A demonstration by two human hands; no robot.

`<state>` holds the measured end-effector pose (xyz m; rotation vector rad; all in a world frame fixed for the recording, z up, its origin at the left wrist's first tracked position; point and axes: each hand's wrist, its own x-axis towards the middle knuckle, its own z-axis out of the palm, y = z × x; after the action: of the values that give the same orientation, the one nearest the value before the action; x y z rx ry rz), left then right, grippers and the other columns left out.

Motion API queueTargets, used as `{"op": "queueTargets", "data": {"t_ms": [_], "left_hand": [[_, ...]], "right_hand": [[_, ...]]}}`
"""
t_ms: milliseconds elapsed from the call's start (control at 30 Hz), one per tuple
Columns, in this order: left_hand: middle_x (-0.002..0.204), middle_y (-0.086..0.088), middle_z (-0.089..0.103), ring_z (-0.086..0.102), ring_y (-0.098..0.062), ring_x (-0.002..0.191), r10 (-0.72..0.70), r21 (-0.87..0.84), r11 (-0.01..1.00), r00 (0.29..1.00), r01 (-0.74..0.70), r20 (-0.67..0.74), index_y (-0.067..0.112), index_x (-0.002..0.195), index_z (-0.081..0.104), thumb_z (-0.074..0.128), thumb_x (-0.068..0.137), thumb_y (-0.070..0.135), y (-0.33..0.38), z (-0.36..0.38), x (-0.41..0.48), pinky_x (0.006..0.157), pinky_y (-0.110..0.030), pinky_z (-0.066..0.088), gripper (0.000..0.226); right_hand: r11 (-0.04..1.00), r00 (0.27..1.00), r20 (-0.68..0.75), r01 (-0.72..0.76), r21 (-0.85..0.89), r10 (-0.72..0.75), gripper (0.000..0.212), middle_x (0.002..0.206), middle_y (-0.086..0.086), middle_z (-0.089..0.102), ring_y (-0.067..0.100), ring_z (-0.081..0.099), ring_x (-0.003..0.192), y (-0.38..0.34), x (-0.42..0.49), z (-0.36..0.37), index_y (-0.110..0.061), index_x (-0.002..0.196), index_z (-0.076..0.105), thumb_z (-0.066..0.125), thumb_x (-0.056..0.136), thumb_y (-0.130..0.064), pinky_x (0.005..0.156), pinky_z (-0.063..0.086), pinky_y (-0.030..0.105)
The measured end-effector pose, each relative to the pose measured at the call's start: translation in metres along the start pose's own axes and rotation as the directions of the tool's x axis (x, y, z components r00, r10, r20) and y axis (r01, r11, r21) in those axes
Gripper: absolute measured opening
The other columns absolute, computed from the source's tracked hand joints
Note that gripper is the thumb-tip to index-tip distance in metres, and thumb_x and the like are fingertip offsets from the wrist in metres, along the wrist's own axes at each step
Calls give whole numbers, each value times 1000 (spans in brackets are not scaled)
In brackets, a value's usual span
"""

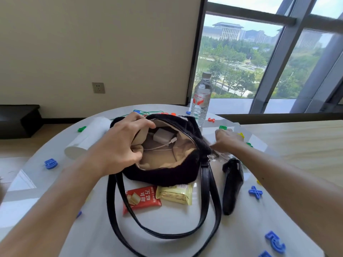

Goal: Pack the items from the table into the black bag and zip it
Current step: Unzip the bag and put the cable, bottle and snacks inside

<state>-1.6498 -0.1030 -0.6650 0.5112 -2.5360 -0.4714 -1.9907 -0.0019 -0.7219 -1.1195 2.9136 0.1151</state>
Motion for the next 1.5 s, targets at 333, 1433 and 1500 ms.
{"op": "queueTargets", "data": {"t_ms": [333,1433,1500], "left_hand": [[130,10,50,55,-18,118,-4,34,999,998,6,-60,20,145,47,70,73,8,3,3,-2,98,-39,46,76],[139,11,44,45,-14,122,15,26,1000,999,-16,40,24,150,37,62,70,-1,3,5,1,100,-29,44,88],[137,11,45,46,-14,121,-2,23,1000,999,1,54,24,148,38,63,69,1,-3,5,-1,100,-32,44,86]], "right_hand": [[929,993,-73,-55,365,87,58,106,12,65,30,60,99,2,-15,-24,-11,105,62,75,76,-59,78,47,35],[833,827,-120,553,-7,-550,56,155,15,33,28,27,146,-190,-56,-14,-11,149,31,50,98,-25,121,17,39],[835,817,-205,550,-1,-538,53,153,14,36,26,30,144,-190,-59,-12,-15,148,33,49,99,-28,119,18,37]]}}
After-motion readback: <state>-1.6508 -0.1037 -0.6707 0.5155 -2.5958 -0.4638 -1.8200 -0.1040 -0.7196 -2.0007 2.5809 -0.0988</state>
